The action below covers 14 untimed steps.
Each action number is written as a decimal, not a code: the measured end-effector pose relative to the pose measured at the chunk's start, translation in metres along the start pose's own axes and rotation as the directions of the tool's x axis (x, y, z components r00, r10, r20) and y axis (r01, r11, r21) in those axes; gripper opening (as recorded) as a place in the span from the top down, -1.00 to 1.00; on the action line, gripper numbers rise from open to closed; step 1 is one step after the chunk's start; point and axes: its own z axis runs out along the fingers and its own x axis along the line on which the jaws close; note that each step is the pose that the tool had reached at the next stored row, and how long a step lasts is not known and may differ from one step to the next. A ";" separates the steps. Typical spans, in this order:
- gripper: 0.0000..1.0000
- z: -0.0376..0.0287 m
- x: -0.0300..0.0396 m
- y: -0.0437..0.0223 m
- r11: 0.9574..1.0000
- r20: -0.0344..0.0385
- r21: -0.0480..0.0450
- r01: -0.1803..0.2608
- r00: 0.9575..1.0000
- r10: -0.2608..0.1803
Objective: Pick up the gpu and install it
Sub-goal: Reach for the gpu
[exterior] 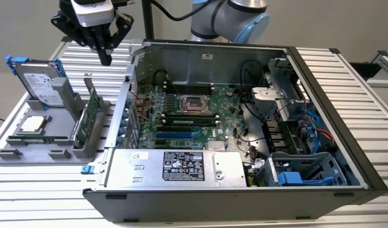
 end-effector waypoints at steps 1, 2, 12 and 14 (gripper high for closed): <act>1.00 -0.0001 0.0014 -0.0004 1.000 0.000 0.000 0.000 1.000 0.000; 1.00 -0.0002 0.0029 -0.0008 1.000 0.000 0.000 0.000 1.000 0.000; 1.00 -0.0006 0.0174 -0.0048 1.000 0.000 -0.003 0.000 1.000 0.000; 1.00 -0.0007 0.0203 -0.0055 1.000 0.000 -0.003 0.000 1.000 0.000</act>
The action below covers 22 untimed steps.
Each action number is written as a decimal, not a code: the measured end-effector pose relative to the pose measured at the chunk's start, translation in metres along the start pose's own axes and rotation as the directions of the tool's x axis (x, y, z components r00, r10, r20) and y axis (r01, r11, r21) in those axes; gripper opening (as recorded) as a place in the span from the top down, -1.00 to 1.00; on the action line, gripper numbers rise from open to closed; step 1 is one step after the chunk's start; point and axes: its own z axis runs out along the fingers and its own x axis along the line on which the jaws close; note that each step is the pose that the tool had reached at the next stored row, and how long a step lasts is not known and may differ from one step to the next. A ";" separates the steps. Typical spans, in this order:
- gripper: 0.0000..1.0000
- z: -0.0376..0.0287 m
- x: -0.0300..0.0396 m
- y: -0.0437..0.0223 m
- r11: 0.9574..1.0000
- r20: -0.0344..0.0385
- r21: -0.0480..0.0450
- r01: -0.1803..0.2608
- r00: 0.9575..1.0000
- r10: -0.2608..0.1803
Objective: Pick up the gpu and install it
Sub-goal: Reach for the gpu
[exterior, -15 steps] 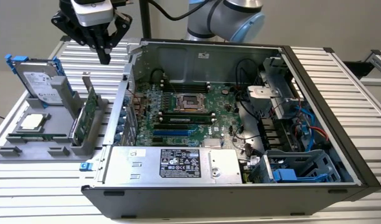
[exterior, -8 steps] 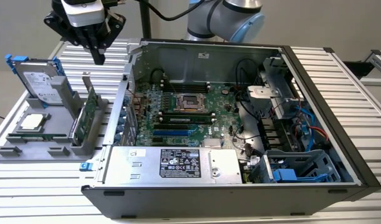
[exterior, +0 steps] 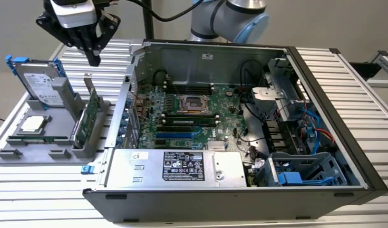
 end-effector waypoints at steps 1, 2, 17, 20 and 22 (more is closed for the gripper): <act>1.00 0.0000 0.0015 -0.0004 1.000 0.000 0.000 0.000 1.000 0.000; 1.00 -0.0001 0.0030 -0.0007 1.000 0.000 0.000 0.000 1.000 0.000; 1.00 -0.0008 0.0261 -0.0060 1.000 0.000 -0.003 0.000 1.000 0.000; 1.00 -0.0010 0.0306 -0.0071 1.000 0.000 -0.004 0.000 1.000 0.000; 1.00 -0.0010 0.0334 -0.0078 1.000 0.000 -0.004 0.000 1.000 0.000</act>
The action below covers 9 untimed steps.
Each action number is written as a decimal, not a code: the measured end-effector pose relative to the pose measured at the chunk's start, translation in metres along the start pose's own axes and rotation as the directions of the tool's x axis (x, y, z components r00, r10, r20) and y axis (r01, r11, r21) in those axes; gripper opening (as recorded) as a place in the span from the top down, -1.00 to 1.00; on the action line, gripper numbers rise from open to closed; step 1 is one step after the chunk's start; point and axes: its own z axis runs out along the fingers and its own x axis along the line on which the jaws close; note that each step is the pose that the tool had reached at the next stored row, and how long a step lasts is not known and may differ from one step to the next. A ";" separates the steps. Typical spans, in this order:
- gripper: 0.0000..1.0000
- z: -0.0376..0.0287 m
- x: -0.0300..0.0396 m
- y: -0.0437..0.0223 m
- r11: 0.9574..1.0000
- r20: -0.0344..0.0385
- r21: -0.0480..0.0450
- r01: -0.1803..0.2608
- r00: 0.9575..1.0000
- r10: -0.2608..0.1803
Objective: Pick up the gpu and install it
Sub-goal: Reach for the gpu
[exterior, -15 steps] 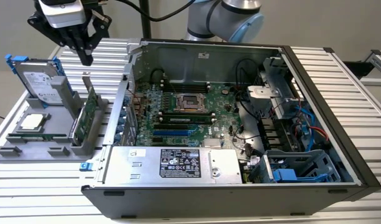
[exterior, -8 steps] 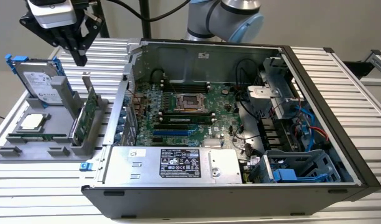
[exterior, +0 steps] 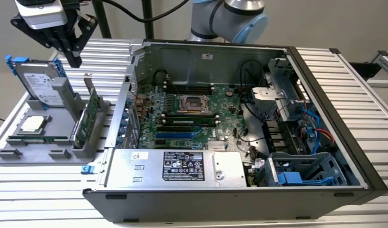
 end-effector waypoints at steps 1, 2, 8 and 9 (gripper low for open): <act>1.00 0.0000 0.0015 -0.0004 1.000 0.000 0.000 0.000 1.000 0.000; 1.00 -0.0001 0.0028 -0.0008 1.000 0.000 0.000 0.000 1.000 0.000; 1.00 -0.0004 0.0111 -0.0033 1.000 0.000 -0.002 0.000 1.000 0.000; 1.00 -0.0004 0.0124 -0.0037 1.000 0.000 -0.002 0.000 1.000 0.000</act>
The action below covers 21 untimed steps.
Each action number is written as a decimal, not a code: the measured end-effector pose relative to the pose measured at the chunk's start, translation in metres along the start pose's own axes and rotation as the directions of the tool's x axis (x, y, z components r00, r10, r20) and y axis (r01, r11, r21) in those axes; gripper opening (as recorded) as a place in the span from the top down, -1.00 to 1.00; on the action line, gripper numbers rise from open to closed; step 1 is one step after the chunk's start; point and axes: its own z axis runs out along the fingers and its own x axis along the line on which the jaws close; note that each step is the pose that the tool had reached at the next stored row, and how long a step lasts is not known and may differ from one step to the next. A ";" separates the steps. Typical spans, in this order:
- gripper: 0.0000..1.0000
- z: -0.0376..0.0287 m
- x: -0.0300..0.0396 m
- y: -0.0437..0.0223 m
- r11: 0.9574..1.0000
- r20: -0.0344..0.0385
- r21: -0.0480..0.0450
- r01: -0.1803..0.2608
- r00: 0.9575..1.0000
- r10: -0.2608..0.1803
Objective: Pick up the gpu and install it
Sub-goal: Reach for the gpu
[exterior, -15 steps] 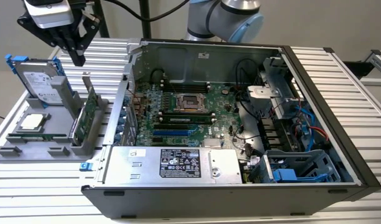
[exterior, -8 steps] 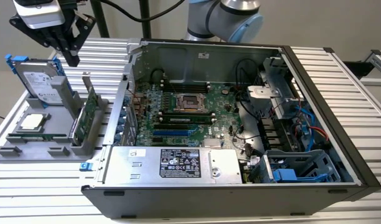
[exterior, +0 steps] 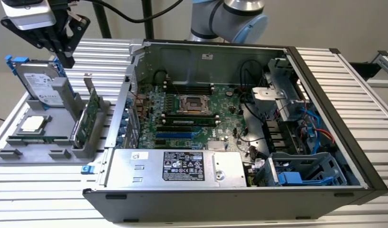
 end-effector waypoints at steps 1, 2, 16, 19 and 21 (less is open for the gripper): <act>1.00 -0.0001 0.0011 -0.0005 1.000 0.000 0.000 0.000 1.000 0.000; 1.00 -0.0001 0.0022 -0.0012 1.000 0.000 -0.001 0.000 1.000 0.000; 1.00 -0.0009 0.0146 -0.0106 1.000 0.000 -0.005 0.000 1.000 0.000; 1.00 -0.0011 0.0168 -0.0125 1.000 0.000 -0.005 0.000 1.000 0.000; 1.00 -0.0012 0.0180 -0.0138 1.000 0.000 -0.006 0.000 1.000 0.000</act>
